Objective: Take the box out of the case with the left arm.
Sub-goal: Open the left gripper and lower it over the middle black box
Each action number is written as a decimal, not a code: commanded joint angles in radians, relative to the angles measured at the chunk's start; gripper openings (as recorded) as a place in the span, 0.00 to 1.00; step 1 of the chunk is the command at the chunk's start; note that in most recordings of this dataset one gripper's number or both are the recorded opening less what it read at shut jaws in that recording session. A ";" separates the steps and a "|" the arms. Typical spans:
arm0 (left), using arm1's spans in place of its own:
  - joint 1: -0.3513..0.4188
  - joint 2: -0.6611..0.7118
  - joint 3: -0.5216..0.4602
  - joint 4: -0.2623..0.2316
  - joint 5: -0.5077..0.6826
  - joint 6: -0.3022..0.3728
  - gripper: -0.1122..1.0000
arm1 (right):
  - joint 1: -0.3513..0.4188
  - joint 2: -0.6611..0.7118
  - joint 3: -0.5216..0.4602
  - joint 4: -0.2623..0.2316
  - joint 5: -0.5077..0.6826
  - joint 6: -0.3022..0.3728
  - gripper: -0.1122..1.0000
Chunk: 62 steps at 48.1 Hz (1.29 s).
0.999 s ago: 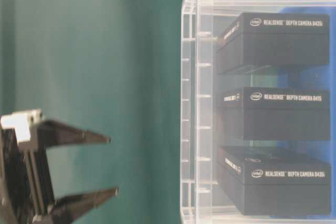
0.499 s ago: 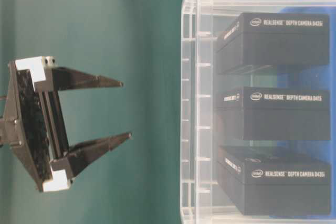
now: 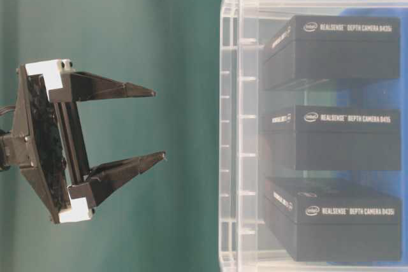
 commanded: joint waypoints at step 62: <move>0.003 -0.015 0.025 0.008 -0.011 -0.025 0.90 | 0.000 0.000 -0.021 0.000 -0.005 0.000 0.10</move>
